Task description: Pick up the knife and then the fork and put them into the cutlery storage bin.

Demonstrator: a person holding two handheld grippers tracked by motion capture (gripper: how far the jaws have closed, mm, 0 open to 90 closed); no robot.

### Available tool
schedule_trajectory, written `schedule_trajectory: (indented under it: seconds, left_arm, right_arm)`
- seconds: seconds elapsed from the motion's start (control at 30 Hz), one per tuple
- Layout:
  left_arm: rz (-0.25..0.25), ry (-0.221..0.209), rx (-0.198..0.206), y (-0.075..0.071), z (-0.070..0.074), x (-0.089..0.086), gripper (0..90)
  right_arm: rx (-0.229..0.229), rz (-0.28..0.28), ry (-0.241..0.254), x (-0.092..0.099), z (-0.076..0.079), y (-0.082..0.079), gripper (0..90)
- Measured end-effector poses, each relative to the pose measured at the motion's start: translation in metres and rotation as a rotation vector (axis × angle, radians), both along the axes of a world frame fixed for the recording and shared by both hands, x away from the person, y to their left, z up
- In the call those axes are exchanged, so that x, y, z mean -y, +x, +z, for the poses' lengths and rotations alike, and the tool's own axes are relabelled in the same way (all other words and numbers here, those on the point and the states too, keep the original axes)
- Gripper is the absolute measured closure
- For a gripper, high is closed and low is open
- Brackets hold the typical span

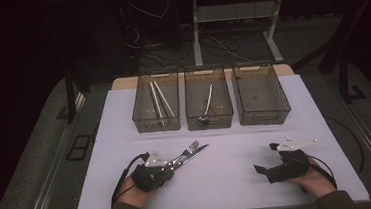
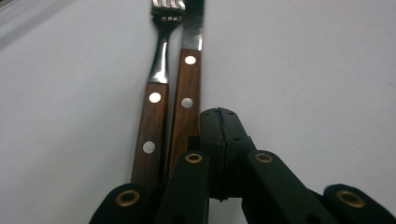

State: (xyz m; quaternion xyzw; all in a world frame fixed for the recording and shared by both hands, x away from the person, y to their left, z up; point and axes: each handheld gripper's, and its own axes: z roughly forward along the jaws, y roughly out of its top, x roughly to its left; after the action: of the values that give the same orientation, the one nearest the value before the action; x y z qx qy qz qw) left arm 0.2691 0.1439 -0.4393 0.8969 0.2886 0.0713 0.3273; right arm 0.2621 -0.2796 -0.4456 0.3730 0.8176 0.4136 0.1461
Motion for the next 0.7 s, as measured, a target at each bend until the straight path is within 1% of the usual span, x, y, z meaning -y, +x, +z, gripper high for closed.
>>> schedule_trajectory:
  seconds: [0.03,0.1,0.13,0.2,0.27,0.33,0.47,0.53,0.6,0.7]
  left_arm:
    - [0.0,0.0,-0.003,0.0,0.0,0.0,89.3]
    - [-0.003,0.003,0.011,0.001,0.001,0.001,89.2]
    - [-0.009,-0.002,0.014,0.001,0.002,0.002,88.9]
    - [-0.017,-0.033,0.027,0.005,0.005,0.003,84.2]
    - [-0.014,-0.047,0.045,0.01,0.007,0.005,80.1]
    - [-0.014,-0.067,0.049,0.016,0.009,0.006,77.5]
    - [-0.02,-0.08,0.051,0.027,0.008,0.01,71.1]
    - [-0.024,-0.087,0.042,0.032,0.006,0.012,70.4]
    - [-0.021,-0.084,0.037,0.036,0.003,0.015,70.1]
    - [-0.031,-0.075,0.033,0.038,0.001,0.018,70.2]
  right_arm:
    - [-0.001,0.001,0.0,0.0,0.0,0.0,3.3]
    - [0.0,0.002,-0.002,0.0,0.0,0.0,3.2]
    - [-0.001,0.0,-0.001,0.0,0.0,0.0,3.2]
    - [-0.001,0.0,-0.001,0.0,0.0,0.0,3.2]
    - [-0.001,0.001,-0.003,0.0,0.0,0.0,3.2]
    - [-0.002,0.0,-0.002,0.0,0.0,0.0,3.2]
    - [-0.003,-0.002,-0.003,0.0,-0.001,0.001,3.2]
    - [-0.005,-0.003,-0.003,0.0,-0.001,0.001,3.2]
    - [-0.005,-0.003,-0.003,0.0,-0.001,0.001,3.2]
    - [-0.006,-0.004,-0.003,0.0,-0.001,0.001,3.2]
